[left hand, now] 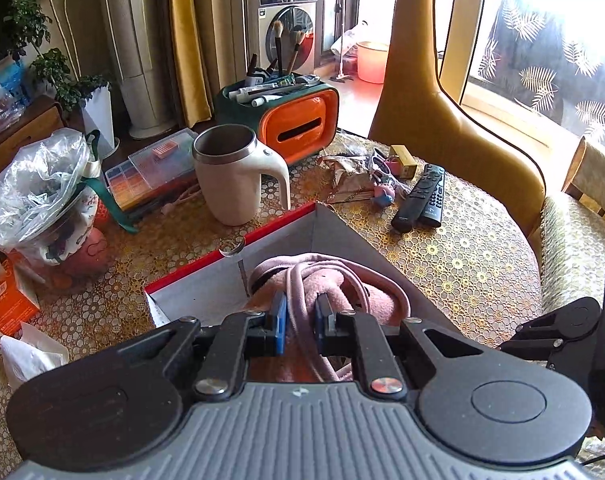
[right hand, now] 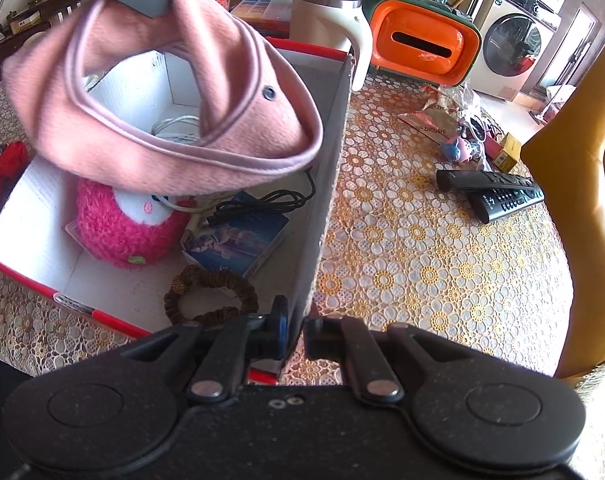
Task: Organize objects
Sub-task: 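Carry the pink cloth bag into the shoebox and open the left tool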
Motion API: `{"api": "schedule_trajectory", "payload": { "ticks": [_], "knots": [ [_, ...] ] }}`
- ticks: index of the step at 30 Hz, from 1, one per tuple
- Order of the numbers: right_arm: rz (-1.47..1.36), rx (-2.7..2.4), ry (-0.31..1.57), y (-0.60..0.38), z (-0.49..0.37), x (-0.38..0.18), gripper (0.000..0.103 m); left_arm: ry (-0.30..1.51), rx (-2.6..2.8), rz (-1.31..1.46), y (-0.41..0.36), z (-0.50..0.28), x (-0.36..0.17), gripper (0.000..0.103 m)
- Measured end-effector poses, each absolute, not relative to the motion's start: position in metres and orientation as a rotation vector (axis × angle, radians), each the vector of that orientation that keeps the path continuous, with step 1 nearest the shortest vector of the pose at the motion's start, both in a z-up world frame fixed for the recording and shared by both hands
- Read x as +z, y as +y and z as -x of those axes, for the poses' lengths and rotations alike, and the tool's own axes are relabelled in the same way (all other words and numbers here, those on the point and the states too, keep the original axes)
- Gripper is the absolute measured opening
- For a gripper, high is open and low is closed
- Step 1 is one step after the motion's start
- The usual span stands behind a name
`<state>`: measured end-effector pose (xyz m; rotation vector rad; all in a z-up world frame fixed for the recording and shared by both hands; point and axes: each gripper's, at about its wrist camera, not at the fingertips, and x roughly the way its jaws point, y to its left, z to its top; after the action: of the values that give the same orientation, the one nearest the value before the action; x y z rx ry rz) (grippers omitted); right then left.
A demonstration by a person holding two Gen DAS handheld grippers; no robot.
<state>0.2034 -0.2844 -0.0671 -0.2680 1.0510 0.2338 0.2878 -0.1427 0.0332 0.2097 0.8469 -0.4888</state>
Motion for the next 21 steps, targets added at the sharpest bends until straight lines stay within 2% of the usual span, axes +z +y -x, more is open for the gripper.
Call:
{"api": "schedule_trajectory", "payload": {
  "ticks": [14, 21],
  "knots": [
    [0.25, 0.243, 1.057, -0.288, -0.204, -0.068, 0.007, 0.962, -0.444, -0.257, -0.159, -0.318, -0.033, 0.013],
    [0.249, 0.24, 1.059, -0.287, -0.204, -0.068, 0.007, 1.002, -0.461, -0.272, -0.16, -0.319, -0.049, 0.013]
  ]
}}
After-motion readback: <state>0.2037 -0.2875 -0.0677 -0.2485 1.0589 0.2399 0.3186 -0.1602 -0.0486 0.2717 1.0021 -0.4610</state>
